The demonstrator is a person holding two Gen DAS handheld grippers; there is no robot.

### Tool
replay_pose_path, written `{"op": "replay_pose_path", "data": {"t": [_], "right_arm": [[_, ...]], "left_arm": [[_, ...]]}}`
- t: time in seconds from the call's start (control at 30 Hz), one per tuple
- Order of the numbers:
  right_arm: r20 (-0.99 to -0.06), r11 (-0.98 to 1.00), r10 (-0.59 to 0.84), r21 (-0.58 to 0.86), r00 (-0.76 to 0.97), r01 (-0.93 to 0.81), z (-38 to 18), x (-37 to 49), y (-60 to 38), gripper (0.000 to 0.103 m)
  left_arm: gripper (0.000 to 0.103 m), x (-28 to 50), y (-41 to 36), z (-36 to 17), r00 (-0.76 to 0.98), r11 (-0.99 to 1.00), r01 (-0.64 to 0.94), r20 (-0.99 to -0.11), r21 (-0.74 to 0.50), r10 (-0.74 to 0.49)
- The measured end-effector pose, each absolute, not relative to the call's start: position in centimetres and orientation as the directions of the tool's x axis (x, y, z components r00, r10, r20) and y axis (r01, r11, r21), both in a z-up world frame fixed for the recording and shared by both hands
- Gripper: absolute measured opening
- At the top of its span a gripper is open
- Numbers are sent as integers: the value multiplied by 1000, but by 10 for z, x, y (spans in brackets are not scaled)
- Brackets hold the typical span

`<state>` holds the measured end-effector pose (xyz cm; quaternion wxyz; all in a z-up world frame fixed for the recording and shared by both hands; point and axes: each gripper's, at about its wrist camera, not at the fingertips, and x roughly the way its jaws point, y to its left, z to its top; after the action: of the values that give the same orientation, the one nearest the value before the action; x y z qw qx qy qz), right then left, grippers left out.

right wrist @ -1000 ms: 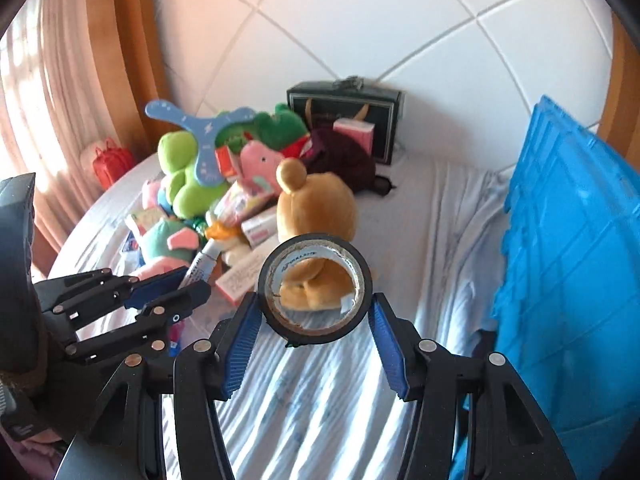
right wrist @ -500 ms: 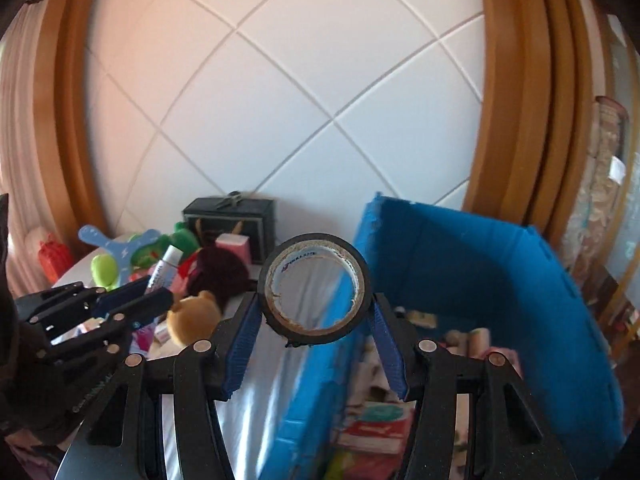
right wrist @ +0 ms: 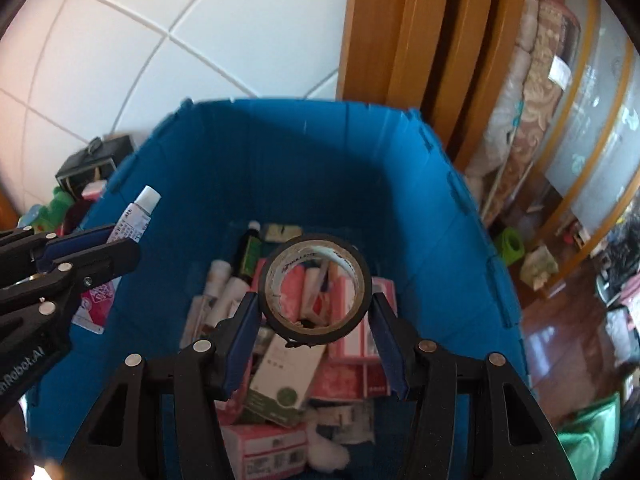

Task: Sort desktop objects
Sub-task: 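Lift and carry the tube and tape roll with both tools over the crate, then open both tools to drop the tube and tape roll into the crate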

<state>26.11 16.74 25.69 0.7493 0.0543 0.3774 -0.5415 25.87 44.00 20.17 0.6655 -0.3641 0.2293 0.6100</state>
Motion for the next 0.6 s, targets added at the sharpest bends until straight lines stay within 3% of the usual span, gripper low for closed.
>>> {"op": "replay_pose_path", "data": {"t": [0.13,0.2,0.27,0.43,0.47,0.57,0.6], "right_arm": [[-752,466,-650,-281,110,839,224,250,144,55],[-751,487,-651,-303,109,819,223,247,150,50],[-745,478,-663,-348,71,806,221,244,154,50],[-774,489,-630,-328,67,808,216,231,154,50],[-765,472,-642,-339,54,814,218,229,155,54],[-753,432,-657,-348,26,832,222,224,155,89],[-750,420,-661,-349,18,838,222,223,153,93]], "left_arm": [[13,287,476,142,144,-8,-985,-842,-174,520],[13,294,483,128,130,-15,-988,-882,-153,453],[13,295,482,130,125,-24,-988,-875,-154,467],[14,298,494,113,138,-41,-985,-911,-167,389],[14,299,494,108,137,-44,-986,-924,-163,358],[14,302,495,99,94,-72,-990,-941,-124,326],[15,301,494,99,86,-76,-990,-942,-116,325]]}}
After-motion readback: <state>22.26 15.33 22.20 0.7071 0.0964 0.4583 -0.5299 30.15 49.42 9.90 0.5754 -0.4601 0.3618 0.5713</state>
